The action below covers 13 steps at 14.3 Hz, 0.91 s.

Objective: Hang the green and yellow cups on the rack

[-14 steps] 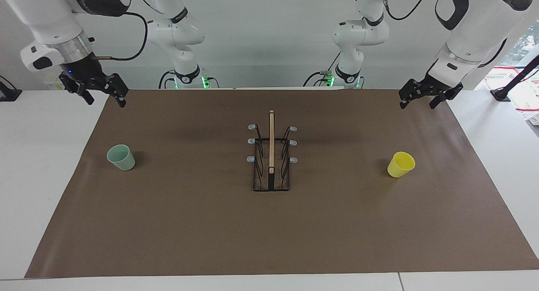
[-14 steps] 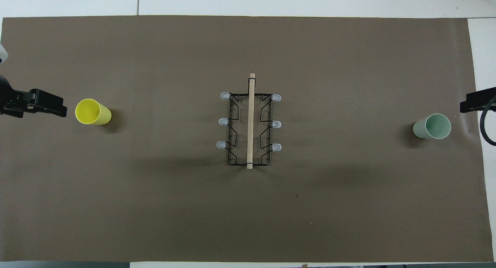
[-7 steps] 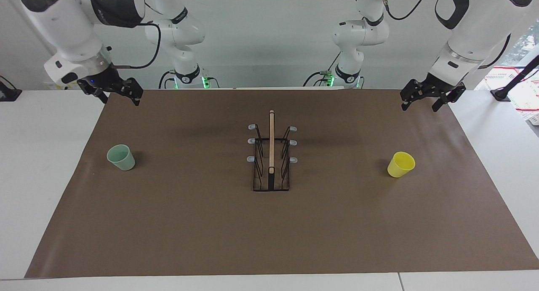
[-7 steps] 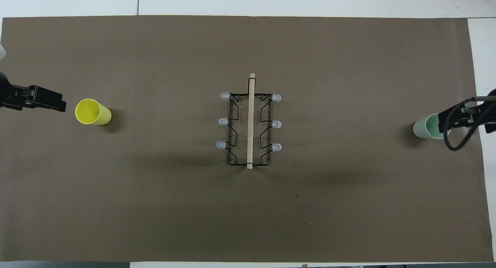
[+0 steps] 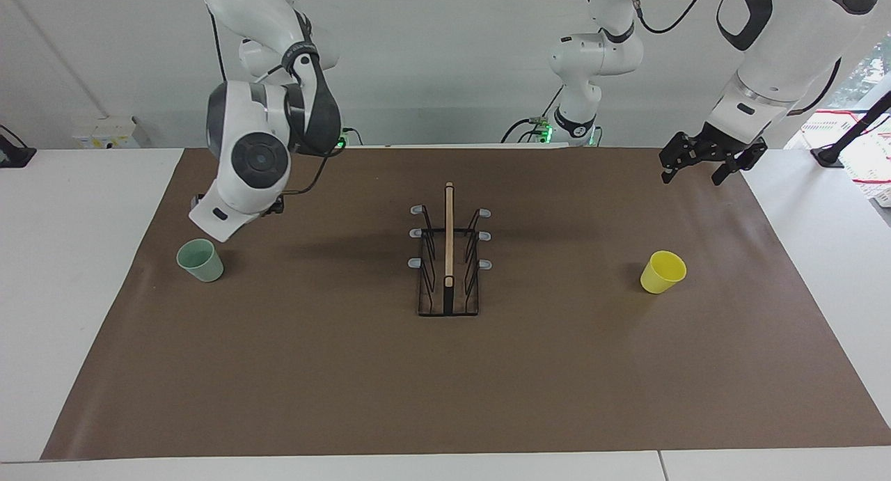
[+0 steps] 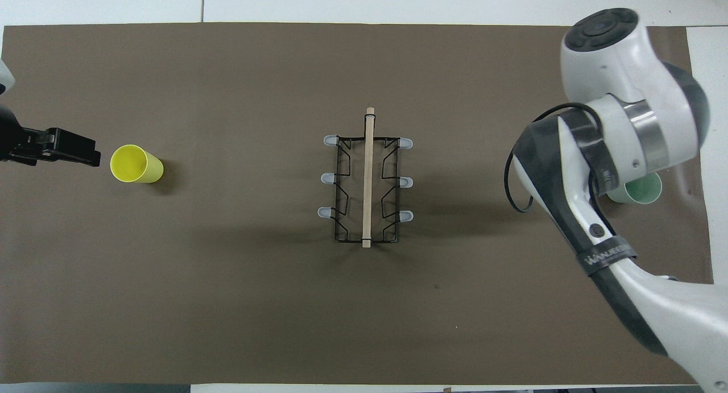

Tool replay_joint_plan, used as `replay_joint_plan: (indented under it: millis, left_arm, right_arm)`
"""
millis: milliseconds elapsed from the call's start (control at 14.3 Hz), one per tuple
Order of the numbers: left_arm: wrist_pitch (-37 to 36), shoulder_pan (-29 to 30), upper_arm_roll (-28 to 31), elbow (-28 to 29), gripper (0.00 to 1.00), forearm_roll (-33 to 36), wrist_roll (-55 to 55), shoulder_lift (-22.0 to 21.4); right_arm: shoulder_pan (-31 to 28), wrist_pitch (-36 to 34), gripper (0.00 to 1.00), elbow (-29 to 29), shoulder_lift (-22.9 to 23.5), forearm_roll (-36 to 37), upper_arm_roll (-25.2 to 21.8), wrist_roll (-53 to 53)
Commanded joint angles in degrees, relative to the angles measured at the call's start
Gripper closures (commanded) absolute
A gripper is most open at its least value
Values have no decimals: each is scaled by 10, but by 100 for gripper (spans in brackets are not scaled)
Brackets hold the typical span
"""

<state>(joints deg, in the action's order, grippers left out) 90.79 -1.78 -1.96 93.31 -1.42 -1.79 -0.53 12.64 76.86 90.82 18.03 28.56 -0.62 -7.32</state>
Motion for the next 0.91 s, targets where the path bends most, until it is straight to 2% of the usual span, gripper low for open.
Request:
replay_joint_plan:
  millis: [0, 140, 280, 420, 560, 700, 840]
  left_arm:
    - [4, 5, -2, 42, 0, 3, 22, -30]
    - [10, 5, -2, 46, 0, 2, 54, -33]
    - [11, 13, 0, 36, 0, -5, 77, -22]
    - [3, 41, 1, 16, 0, -51, 87, 11]
    - [4, 60, 2, 7, 0, -73, 142, 41]
    - [2, 77, 4, -38, 0, -97, 197, 97]
    - [4, 102, 5, -55, 0, -132, 269, 136]
  right_arm:
    - [12, -16, 0, -5, 37, 75, 4, -182]
    - [14, -8, 0, 38, 29, 127, 8, -293]
    - [13, 43, 0, 74, 28, 155, 22, -297]
    - [14, 99, 0, 133, 14, 191, 24, -298]
    - [19, 148, 0, 180, 1, 233, 33, -299]
    - [20, 194, 0, 232, -15, 269, 38, -301]
    - [21, 232, 0, 269, -17, 309, 39, -304]
